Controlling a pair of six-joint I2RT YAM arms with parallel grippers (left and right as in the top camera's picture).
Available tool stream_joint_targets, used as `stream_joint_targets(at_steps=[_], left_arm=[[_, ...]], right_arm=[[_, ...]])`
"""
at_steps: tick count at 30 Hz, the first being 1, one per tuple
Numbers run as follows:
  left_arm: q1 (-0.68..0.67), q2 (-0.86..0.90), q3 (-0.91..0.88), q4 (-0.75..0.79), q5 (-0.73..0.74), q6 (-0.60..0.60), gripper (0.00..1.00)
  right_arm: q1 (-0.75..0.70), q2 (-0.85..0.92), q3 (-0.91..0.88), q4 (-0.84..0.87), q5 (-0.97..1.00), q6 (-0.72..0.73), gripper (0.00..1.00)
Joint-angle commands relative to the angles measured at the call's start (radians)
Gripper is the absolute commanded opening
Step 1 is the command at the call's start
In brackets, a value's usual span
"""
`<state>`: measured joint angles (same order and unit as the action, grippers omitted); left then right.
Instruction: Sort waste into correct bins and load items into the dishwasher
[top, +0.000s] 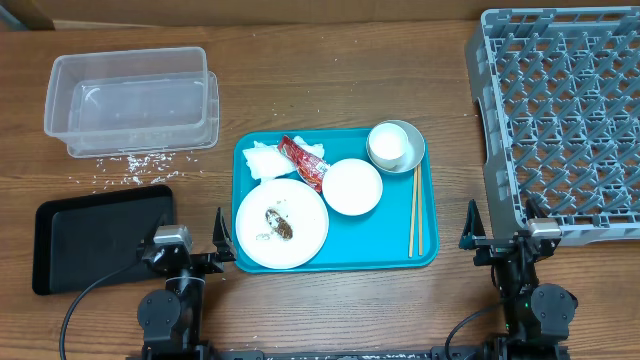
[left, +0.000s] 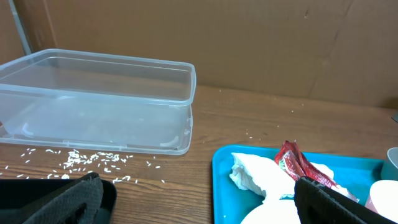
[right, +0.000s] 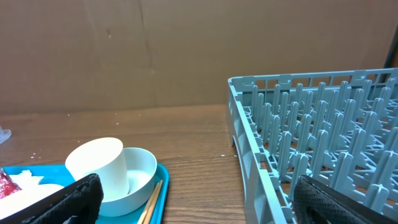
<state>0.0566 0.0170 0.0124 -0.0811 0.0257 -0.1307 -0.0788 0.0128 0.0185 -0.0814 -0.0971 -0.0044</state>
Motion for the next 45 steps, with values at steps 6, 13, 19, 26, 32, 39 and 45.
stream_joint_targets(at_steps=[6,13,19,26,32,39,45], left_arm=[[0.002,-0.011,-0.008,0.004,-0.010,0.000,1.00],[0.002,-0.011,-0.008,0.004,-0.010,0.000,1.00],[0.002,-0.011,-0.008,0.004,-0.010,0.000,1.00],[0.000,-0.011,-0.006,0.020,0.178,-0.217,1.00],[-0.001,-0.011,-0.006,0.034,0.822,-0.876,1.00],[-0.001,-0.011,-0.006,0.087,0.896,-1.165,1.00],[0.001,-0.011,0.045,0.534,1.026,-1.264,1.00]], right_arm=[[-0.007,-0.010,-0.010,0.005,0.006,-0.007,1.00],[-0.007,-0.010,-0.010,0.005,0.006,-0.007,1.00],[-0.007,-0.010,-0.010,0.004,0.006,-0.007,1.00],[-0.007,-0.010,-0.010,0.005,0.006,-0.007,1.00],[-0.007,-0.010,-0.010,0.005,0.006,-0.007,1.00],[-0.007,-0.010,-0.010,0.005,0.006,-0.007,1.00],[-0.007,-0.010,-0.010,0.005,0.006,-0.007,1.00]])
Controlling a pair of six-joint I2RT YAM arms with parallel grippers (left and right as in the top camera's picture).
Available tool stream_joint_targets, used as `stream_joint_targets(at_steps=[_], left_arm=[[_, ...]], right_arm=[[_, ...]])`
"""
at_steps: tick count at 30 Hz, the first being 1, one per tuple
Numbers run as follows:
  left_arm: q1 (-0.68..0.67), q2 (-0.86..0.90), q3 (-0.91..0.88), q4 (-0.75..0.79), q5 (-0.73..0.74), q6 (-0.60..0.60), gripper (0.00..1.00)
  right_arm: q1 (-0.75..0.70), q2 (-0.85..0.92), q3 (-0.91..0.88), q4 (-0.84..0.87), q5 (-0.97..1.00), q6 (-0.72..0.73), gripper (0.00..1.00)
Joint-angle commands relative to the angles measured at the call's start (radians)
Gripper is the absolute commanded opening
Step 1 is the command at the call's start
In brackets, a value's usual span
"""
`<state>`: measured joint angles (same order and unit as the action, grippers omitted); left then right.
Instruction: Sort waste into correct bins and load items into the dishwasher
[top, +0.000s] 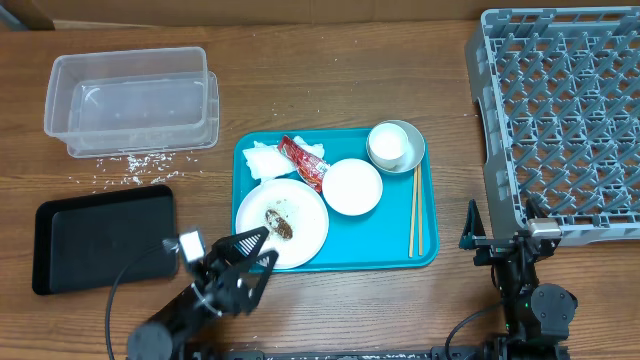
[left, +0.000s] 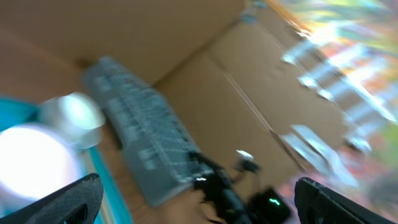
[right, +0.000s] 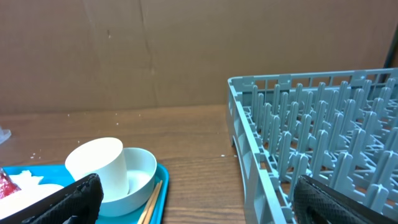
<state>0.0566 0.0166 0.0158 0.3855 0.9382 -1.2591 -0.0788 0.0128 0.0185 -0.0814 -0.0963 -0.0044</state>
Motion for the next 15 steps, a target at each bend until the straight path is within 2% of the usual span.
stream_joint_targets(at_steps=[1,4,9,12,15], left_arm=[[0.003,-0.010,0.072,0.059,0.113,-0.140,1.00],[0.003,0.010,0.188,-0.051,0.114,-0.077,1.00],[0.003,0.151,0.430,-0.343,0.118,0.235,1.00],[0.003,0.298,0.607,-0.615,0.111,0.473,1.00],[0.000,0.469,0.805,-0.956,0.016,0.710,1.00]], right_arm=[[-0.007,-0.010,-0.010,0.005,0.005,-0.007,1.00],[-0.007,-0.010,-0.010,0.005,0.005,-0.007,1.00],[-0.007,-0.010,-0.010,0.005,0.005,-0.007,1.00],[-0.007,-0.010,-0.010,0.005,0.005,-0.007,1.00],[-0.007,-0.010,-0.010,0.004,0.005,-0.007,1.00]])
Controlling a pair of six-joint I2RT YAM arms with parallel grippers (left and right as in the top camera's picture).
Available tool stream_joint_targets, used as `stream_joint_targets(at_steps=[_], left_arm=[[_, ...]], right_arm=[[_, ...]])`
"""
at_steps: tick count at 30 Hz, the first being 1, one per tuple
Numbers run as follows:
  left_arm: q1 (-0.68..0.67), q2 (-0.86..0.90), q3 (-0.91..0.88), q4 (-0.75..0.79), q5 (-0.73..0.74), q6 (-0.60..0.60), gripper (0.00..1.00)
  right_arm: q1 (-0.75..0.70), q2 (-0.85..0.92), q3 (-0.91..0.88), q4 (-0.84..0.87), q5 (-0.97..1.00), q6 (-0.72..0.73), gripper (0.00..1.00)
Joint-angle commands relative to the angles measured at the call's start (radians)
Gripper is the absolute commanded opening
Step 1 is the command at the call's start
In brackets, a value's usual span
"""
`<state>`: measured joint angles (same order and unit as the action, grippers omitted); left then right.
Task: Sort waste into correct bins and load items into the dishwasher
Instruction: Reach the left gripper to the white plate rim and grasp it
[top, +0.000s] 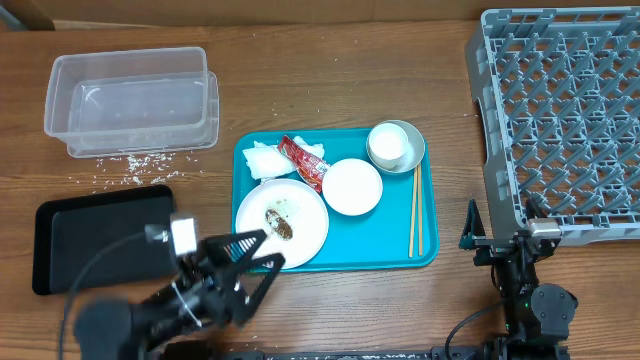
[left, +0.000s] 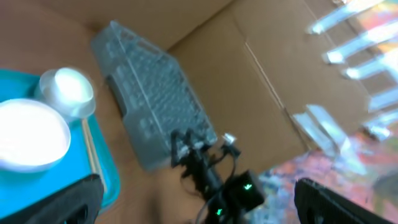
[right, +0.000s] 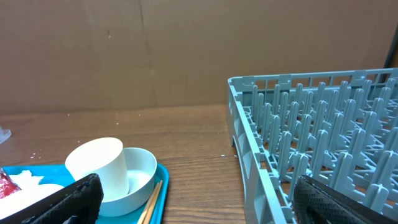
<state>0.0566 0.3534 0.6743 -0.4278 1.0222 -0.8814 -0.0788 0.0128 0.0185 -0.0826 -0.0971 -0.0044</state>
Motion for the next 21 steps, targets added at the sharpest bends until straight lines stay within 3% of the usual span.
stream_joint_targets(at_steps=[1,4,9,11,15,18,21], left_arm=[[0.000,0.188,0.211,-0.258,-0.127,0.384,1.00],[0.000,0.328,0.367,-0.485,-0.240,0.421,1.00],[0.000,0.440,0.439,-0.533,-0.019,0.370,1.00],[-0.013,0.458,0.440,-0.483,0.027,0.442,1.00],[-0.111,0.460,0.446,-0.566,-0.250,0.454,1.00],[-0.252,0.474,0.457,-0.654,-0.552,0.436,1.00],[-0.417,0.517,0.464,-0.703,-0.750,0.387,1.00]], right_arm=[[-0.007,-0.010,-0.010,0.005,0.006,-0.007,1.00],[-0.007,-0.010,-0.010,0.006,0.006,-0.007,1.00],[-0.007,-0.010,-0.010,0.006,0.006,-0.007,1.00],[-0.007,-0.010,-0.010,0.005,0.006,-0.007,1.00],[-0.007,-0.010,-0.010,0.006,0.006,-0.007,1.00],[-0.007,-0.010,-0.010,0.005,0.006,-0.007,1.00],[-0.007,-0.010,-0.010,0.006,0.006,-0.007,1.00]])
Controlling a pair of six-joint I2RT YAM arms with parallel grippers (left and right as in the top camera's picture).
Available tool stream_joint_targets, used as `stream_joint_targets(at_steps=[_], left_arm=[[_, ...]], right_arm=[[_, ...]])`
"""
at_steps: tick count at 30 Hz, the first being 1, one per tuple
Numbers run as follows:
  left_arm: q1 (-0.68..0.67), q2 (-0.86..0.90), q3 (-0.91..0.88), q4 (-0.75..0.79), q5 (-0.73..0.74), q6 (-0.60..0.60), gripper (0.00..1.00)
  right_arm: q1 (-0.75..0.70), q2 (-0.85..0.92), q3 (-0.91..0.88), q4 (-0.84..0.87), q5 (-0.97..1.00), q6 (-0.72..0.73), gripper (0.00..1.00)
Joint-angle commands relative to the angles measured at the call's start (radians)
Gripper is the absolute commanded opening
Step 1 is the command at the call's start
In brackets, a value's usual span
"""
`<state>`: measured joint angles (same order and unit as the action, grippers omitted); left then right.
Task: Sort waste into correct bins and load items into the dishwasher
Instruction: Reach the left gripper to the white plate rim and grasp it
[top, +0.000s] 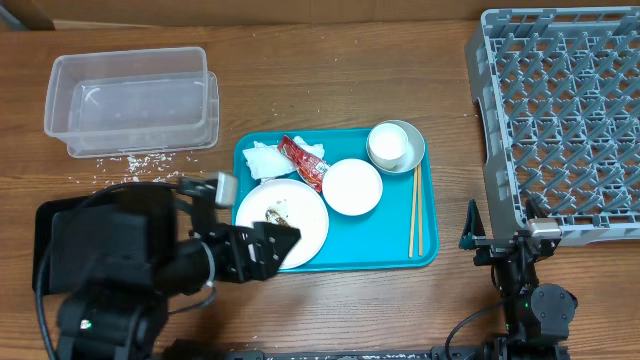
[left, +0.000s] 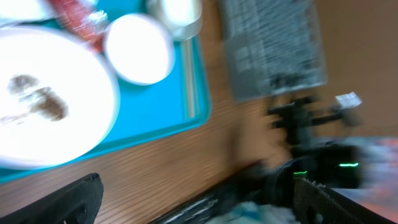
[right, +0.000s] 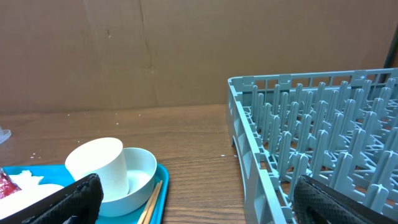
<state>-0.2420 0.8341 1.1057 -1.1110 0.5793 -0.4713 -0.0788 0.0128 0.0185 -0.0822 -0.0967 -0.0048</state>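
A blue tray (top: 335, 266) holds a white plate (top: 300, 205) with food scraps, crumpled tissue (top: 262, 160), a red wrapper (top: 300, 160), a small plate (top: 352, 186), a cup in a bowl (top: 392, 146) and chopsticks (top: 414, 210). My left gripper (top: 268, 243) hangs open over the plate's near left edge, holding nothing. The blurred left wrist view looks down on the plate (left: 43, 112) and the small plate (left: 138, 48). My right gripper (top: 500, 232) rests open at the front edge beside the grey dish rack (top: 560, 120). Its wrist view shows the cup (right: 99, 165).
A clear plastic bin (top: 130, 100) stands at the back left with rice grains (top: 130, 165) scattered in front of it. A black tray (top: 60, 230) lies at the front left, partly under my raised left arm. The rack (right: 323, 137) fills the right side.
My left arm was low at the front edge, its camera aimed toward the rack. Now it is higher, over the black tray, and looks down on the blue tray. The right arm is unchanged.
Both grippers first rested open at the front edge, the left one facing the clear bin. The left arm then stood turned toward the right, its view blurred. It now hangs over the plate's edge. Nothing on the tray has moved.
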Motion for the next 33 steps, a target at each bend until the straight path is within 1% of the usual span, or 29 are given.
stream_joint_targets(at_steps=[1,4,7,10,15,19,20,21,23,27,29,31,33], left_arm=[[-0.179,0.061,0.040,-0.036,-0.363,-0.041,1.00],[-0.364,0.158,0.071,-0.082,-0.546,-0.123,1.00],[-0.509,0.258,0.101,-0.116,-0.722,-0.237,1.00],[-0.595,0.338,0.103,-0.099,-0.795,-0.293,1.00],[-0.623,0.469,0.103,-0.029,-0.792,-0.295,1.00],[-0.623,0.594,0.103,-0.029,-0.767,-0.291,1.00],[-0.623,0.621,0.103,-0.028,-0.756,-0.292,0.94],[-0.623,0.660,0.103,-0.024,-0.743,-0.292,0.82],[-0.626,0.713,0.103,-0.013,-0.742,-0.292,0.63],[-0.646,0.803,0.103,0.032,-0.755,-0.289,0.64],[-0.657,0.842,0.103,0.061,-0.765,-0.288,0.67],[-0.663,0.880,0.103,0.085,-0.787,-0.288,0.72],[-0.662,0.917,0.103,0.105,-0.801,-0.288,0.72]], right_arm=[[-0.007,-0.010,-0.010,0.005,0.006,-0.006,1.00],[-0.007,-0.010,-0.010,0.005,0.006,-0.007,1.00],[-0.007,-0.010,-0.010,0.005,0.006,-0.007,1.00],[-0.007,-0.010,-0.010,0.005,0.006,-0.006,1.00],[-0.007,-0.010,-0.010,0.005,0.006,-0.007,1.00],[-0.007,-0.010,-0.010,0.005,0.006,-0.007,1.00],[-0.007,-0.010,-0.010,0.005,0.006,-0.006,1.00],[-0.007,-0.010,-0.010,0.005,0.006,-0.007,1.00],[-0.007,-0.010,-0.010,0.005,0.006,-0.007,1.00],[-0.007,-0.010,-0.010,0.005,0.006,-0.007,1.00],[-0.007,-0.010,-0.010,0.005,0.006,-0.007,1.00],[-0.007,-0.010,-0.010,0.005,0.006,-0.007,1.00],[-0.007,-0.010,-0.010,0.005,0.006,-0.007,1.00]])
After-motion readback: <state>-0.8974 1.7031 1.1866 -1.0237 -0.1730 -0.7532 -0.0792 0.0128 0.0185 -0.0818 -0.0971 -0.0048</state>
